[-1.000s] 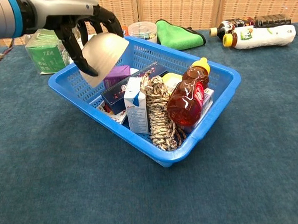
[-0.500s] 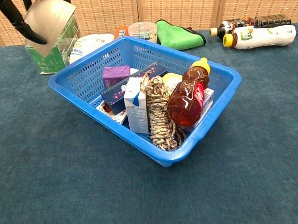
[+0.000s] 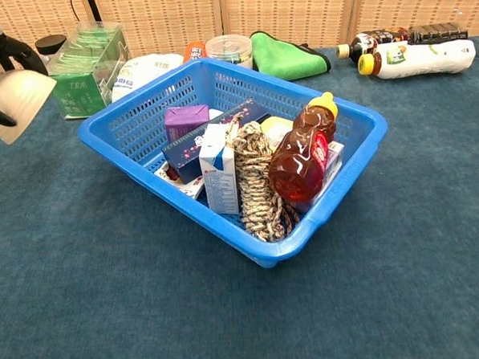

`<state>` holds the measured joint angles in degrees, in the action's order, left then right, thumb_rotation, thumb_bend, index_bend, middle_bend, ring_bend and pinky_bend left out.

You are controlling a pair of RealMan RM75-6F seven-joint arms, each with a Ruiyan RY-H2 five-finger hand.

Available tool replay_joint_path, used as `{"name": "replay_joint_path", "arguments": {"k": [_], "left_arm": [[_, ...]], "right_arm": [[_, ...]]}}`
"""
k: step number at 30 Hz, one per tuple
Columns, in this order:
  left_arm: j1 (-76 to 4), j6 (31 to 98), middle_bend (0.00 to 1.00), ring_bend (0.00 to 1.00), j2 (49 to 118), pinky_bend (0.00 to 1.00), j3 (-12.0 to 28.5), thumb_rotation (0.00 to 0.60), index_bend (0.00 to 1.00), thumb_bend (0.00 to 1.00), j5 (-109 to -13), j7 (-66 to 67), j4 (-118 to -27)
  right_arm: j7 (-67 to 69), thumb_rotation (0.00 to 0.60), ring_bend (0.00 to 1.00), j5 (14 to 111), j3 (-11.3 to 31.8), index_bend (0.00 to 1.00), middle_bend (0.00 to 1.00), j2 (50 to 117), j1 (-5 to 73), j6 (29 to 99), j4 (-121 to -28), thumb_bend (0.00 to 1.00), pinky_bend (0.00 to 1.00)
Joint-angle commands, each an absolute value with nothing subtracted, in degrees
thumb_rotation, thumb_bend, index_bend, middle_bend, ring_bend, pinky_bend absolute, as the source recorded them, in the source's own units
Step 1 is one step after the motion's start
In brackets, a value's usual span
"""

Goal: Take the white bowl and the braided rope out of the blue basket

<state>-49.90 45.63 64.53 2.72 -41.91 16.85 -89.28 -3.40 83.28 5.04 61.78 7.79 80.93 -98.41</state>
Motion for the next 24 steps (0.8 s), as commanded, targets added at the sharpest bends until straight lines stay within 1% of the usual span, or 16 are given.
{"name": "replay_joint_path", "arguments": {"k": [1,4,5,7,8,9,10,12,15,18,21,24], "left_arm": [[-49.2,43.1,0.28,0.26,68.6,0.40,1.9,0.600,0.25,0.24,-40.5,15.8,-83.5],[-49.1,42.8,0.27,0.24,70.4,0.38,2.3,0.600,0.24,0.24,-40.8,15.4,-81.3],[-49.1,42.8,0.25,0.21,71.0,0.35,2.5,0.600,0.22,0.24,-41.2,15.4,-80.6],[-49.1,42.9,0.14,0.11,71.8,0.27,2.6,0.600,0.14,0.24,-41.4,15.6,-79.9],[-49.2,42.8,0.06,0.05,72.2,0.21,2.7,0.600,0.07,0.24,-41.3,15.7,-79.6],[-49.2,42.6,0.01,0.01,72.4,0.14,2.8,0.600,0.02,0.23,-41.1,15.8,-79.5],[-49.3,42.4,0.00,0.00,72.6,0.10,2.9,0.600,0.00,0.23,-41.2,15.8,-79.6],[-49.1,42.7,0.00,0.00,72.4,0.01,3.4,0.600,0.00,0.21,-42.0,15.2,-80.4],[-48.3,43.5,0.00,0.00,71.2,0.00,4.3,0.600,0.00,0.19,-44.6,13.4,-82.5],[-46.6,46.2,0.00,0.00,69.0,0.00,5.6,0.600,0.00,0.18,-49.9,10.1,-86.4],[-44.5,49.7,0.00,0.00,66.9,0.00,6.6,0.600,0.00,0.18,-58.0,5.7,-90.5],[-42.8,53.3,0.00,0.00,65.5,0.00,6.4,0.600,0.00,0.18,-67.7,1.7,-94.1]], "right_arm": [[-3.5,0.600,0.00,83.2,5.0,0.00,0.00,61.9,7.8,80.8,-98.4,0.00,0.00],[-3.7,0.600,0.00,83.2,4.9,0.00,0.00,62.0,7.9,80.6,-98.4,0.00,0.00],[-3.8,0.600,0.00,83.2,4.9,0.00,0.00,62.0,8.0,80.5,-98.3,0.00,0.00],[-3.8,0.600,0.00,83.1,4.9,0.00,0.00,62.1,8.0,80.4,-98.3,0.00,0.00],[-3.8,0.600,0.00,83.1,4.9,0.00,0.00,62.1,8.0,80.4,-98.3,0.00,0.00],[-3.8,0.600,0.00,83.1,4.9,0.00,0.00,62.1,8.0,80.4,-98.3,0.00,0.00],[-3.8,0.600,0.00,83.1,4.9,0.00,0.00,62.1,8.0,80.5,-98.3,0.00,0.00],[-3.7,0.600,0.00,83.1,4.9,0.00,0.00,62.0,8.0,80.6,-98.3,0.00,0.00],[-3.5,0.600,0.00,83.0,5.0,0.00,0.00,62.0,8.0,80.6,-98.2,0.00,0.00],[-3.3,0.600,0.00,83.1,5.0,0.00,0.00,61.9,8.0,80.5,-98.2,0.00,0.00],[-3.1,0.600,0.00,83.2,5.0,0.00,0.00,61.8,7.9,80.7,-98.2,0.00,0.00],[-2.9,0.600,0.00,83.2,5.0,0.00,0.00,61.7,7.8,80.9,-98.3,0.00,0.00]]}}
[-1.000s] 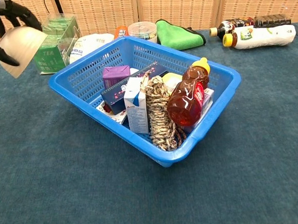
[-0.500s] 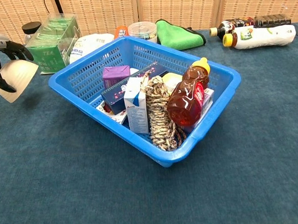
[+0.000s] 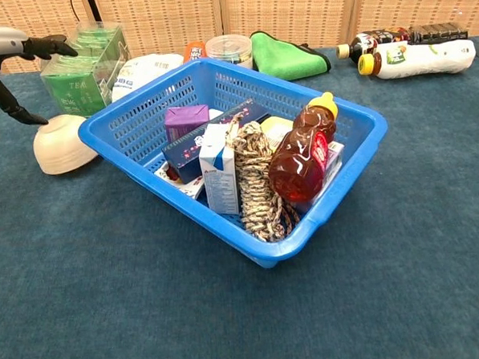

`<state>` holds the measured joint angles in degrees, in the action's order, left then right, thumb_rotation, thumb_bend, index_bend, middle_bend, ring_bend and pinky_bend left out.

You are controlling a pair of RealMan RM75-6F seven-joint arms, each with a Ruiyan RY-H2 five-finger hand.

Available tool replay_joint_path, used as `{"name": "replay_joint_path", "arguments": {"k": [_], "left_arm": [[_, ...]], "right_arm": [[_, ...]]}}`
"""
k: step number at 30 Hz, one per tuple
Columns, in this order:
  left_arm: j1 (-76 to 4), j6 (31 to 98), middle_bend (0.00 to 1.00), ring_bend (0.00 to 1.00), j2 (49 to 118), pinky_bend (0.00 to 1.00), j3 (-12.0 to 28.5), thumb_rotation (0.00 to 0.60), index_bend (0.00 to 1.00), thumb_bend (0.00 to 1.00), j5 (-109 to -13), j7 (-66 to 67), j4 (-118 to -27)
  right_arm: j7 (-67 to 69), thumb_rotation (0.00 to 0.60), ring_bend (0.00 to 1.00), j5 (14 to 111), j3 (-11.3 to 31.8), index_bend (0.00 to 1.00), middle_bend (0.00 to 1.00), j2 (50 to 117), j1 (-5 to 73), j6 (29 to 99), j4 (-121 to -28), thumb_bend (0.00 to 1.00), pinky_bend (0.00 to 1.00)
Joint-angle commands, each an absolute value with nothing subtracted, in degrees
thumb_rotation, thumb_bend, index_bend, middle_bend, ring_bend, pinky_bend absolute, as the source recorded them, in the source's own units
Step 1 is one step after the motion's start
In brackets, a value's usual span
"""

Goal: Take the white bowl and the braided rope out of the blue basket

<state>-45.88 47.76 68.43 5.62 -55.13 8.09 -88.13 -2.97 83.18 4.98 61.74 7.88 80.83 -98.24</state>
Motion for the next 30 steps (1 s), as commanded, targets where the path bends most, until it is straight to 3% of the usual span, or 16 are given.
{"name": "replay_joint_path", "arguments": {"k": [1,5,10,23,30], "left_arm": [[-42.3,54.8,0.00,0.00,64.9,0.00,5.9,0.600,0.00,0.18,-72.2,0.6,-96.0],[-42.3,56.1,0.00,0.00,63.9,0.00,5.3,0.600,0.00,0.18,-79.2,-1.2,-100.2],[-44.4,54.3,0.00,0.00,64.6,0.00,6.0,0.600,0.00,0.18,-80.6,2.0,-103.7],[-51.6,47.8,0.00,0.00,74.5,0.00,9.1,0.600,0.00,0.18,-67.5,16.2,-106.4],[-55.3,47.7,0.00,0.00,80.1,0.00,9.0,0.600,0.00,0.18,-59.3,24.0,-106.8]], "right_arm": [[-2.9,0.600,0.00,83.2,5.0,0.00,0.00,61.7,7.8,80.9,-98.3,0.00,0.00],[-2.9,0.600,0.00,83.4,4.9,0.00,0.00,61.6,7.7,81.2,-98.4,0.00,0.00],[-2.7,0.600,0.00,83.3,5.0,0.00,0.00,61.6,7.7,81.3,-98.3,0.00,0.00],[-1.9,0.600,0.00,83.0,5.2,0.00,0.00,61.4,7.7,81.2,-98.0,0.00,0.00],[-1.3,0.600,0.00,83.1,5.3,0.00,0.00,61.2,7.6,81.3,-98.0,0.00,0.00]]}}
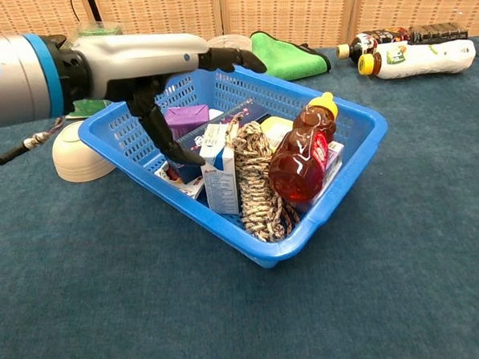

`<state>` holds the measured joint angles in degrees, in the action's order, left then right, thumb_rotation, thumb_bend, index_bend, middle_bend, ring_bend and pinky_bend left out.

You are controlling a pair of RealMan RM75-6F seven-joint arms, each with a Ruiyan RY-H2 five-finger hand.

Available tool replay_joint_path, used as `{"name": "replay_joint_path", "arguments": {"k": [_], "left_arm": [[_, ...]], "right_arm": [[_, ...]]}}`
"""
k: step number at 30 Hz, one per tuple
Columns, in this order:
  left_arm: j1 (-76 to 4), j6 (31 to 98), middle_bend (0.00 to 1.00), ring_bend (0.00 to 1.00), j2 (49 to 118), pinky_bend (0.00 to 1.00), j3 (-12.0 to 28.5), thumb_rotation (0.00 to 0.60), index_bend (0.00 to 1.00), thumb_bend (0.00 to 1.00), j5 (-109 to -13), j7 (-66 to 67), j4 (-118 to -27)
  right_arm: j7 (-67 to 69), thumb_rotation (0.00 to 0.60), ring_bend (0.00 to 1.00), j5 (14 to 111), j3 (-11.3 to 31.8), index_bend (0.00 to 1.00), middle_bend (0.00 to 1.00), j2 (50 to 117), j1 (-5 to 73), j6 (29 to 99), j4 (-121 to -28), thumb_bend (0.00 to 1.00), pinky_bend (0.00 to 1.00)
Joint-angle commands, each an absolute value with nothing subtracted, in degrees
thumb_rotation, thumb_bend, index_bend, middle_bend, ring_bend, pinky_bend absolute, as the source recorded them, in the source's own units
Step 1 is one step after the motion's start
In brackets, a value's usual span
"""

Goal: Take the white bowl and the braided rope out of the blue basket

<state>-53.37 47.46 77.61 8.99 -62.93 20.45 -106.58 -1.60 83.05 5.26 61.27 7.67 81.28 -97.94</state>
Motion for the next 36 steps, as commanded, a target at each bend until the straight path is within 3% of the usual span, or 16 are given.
{"name": "replay_joint_path", "arguments": {"k": [1,9,17,20,23,27,32,36], "left_arm": [[-55.8,47.9,0.00,0.00,80.8,0.00,9.0,0.600,0.00,0.18,-57.7,25.1,-106.8],[-60.7,51.2,0.00,0.00,86.3,0.00,9.9,0.600,0.00,0.18,-45.1,32.7,-104.2],[-62.6,53.7,0.00,0.00,88.9,0.06,10.3,0.600,0.00,0.18,-41.7,34.7,-102.6],[-63.0,54.8,0.04,0.05,90.1,0.10,10.5,0.600,0.00,0.18,-40.8,35.2,-101.8],[-63.2,56.6,0.13,0.12,91.0,0.15,10.1,0.600,0.05,0.19,-40.0,36.5,-101.1],[-63.6,57.5,0.16,0.15,91.9,0.17,10.2,0.600,0.10,0.19,-38.1,37.5,-100.7],[-64.0,58.2,0.28,0.25,92.9,0.23,10.2,0.600,0.26,0.20,-37.7,38.2,-100.0],[-64.6,59.4,0.34,0.28,93.8,0.25,9.9,0.600,0.33,0.20,-37.1,40.2,-99.6]], "right_arm": [[-1.1,0.600,0.00,83.1,5.3,0.00,0.00,61.1,7.6,81.3,-98.0,0.00,0.00],[0.5,0.600,0.00,82.9,5.5,0.00,0.00,60.5,7.5,81.4,-97.8,0.00,0.00],[0.5,0.600,0.00,82.9,5.5,0.00,0.00,60.5,7.7,81.0,-97.6,0.00,0.00],[0.6,0.600,0.00,82.8,5.4,0.00,0.00,60.5,7.7,80.9,-97.6,0.00,0.00],[0.7,0.600,0.00,82.7,5.5,0.00,0.00,60.5,7.7,80.8,-97.6,0.00,0.00],[0.7,0.600,0.00,82.7,5.5,0.00,0.00,60.5,7.8,80.7,-97.5,0.00,0.00],[0.8,0.600,0.00,82.7,5.5,0.00,0.00,60.5,7.8,80.7,-97.5,0.00,0.00],[0.9,0.600,0.00,82.6,5.5,0.00,0.00,60.5,7.8,80.7,-97.4,0.00,0.00]]}}
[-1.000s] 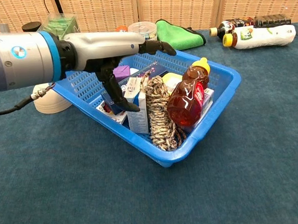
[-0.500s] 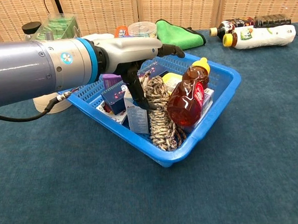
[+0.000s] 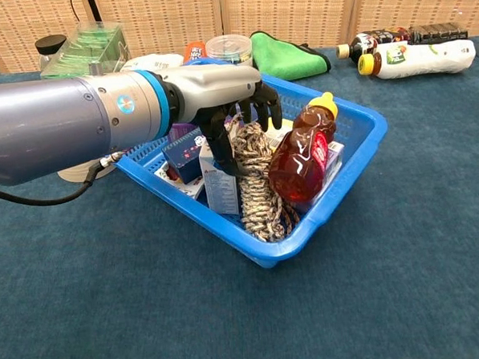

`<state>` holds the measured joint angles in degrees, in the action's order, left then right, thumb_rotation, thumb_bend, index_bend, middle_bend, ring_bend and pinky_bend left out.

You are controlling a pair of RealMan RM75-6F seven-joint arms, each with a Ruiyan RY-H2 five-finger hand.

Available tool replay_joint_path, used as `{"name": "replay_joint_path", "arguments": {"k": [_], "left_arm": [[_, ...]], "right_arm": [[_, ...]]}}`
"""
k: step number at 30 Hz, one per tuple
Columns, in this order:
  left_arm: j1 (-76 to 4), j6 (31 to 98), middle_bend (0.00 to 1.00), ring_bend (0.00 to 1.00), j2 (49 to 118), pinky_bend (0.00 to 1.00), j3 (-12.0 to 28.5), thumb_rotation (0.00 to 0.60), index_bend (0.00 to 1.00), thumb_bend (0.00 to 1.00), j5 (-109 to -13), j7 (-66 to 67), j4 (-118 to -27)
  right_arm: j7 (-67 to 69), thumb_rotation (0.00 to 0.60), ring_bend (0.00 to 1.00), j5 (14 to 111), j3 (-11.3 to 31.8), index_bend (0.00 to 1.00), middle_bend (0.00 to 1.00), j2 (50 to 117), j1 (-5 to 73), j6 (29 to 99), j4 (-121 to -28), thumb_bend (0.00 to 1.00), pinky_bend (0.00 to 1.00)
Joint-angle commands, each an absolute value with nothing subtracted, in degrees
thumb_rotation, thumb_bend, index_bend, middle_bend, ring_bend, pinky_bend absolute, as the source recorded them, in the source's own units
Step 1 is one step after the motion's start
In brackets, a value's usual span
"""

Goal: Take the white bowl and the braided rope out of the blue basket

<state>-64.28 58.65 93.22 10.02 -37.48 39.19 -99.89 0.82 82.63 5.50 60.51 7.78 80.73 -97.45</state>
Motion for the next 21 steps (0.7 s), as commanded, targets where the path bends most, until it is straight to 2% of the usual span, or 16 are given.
{"name": "replay_joint_path", "arguments": {"k": [1,8,12,17,21], "left_arm": [[-64.7,59.7,0.35,0.29,94.0,0.26,9.9,0.600,0.34,0.21,-36.9,40.4,-99.6],[-64.7,62.3,0.48,0.40,95.6,0.33,10.2,0.600,0.50,0.31,-36.9,41.8,-99.0],[-64.5,63.5,0.55,0.45,96.3,0.35,10.0,0.600,0.57,0.41,-37.0,42.6,-98.5],[-64.2,63.8,0.60,0.50,96.8,0.38,10.4,0.600,0.64,0.50,-37.9,42.3,-98.2],[-63.4,64.6,0.61,0.51,96.7,0.39,10.7,0.600,0.65,0.51,-40.2,41.1,-98.6]], "right_arm": [[0.9,0.600,0.00,82.6,5.5,0.00,0.00,60.5,7.8,80.7,-97.4,0.00,0.00],[1.3,0.600,0.00,82.7,5.5,0.00,0.00,60.4,7.9,80.6,-97.3,0.00,0.00],[1.4,0.600,0.00,82.8,5.5,0.00,0.00,60.3,7.8,80.6,-97.3,0.00,0.00],[1.7,0.600,0.00,82.9,5.4,0.00,0.00,60.2,7.8,80.6,-97.4,0.00,0.00],[1.8,0.600,0.00,82.9,5.4,0.00,0.00,60.2,7.8,80.7,-97.4,0.00,0.00]]}}
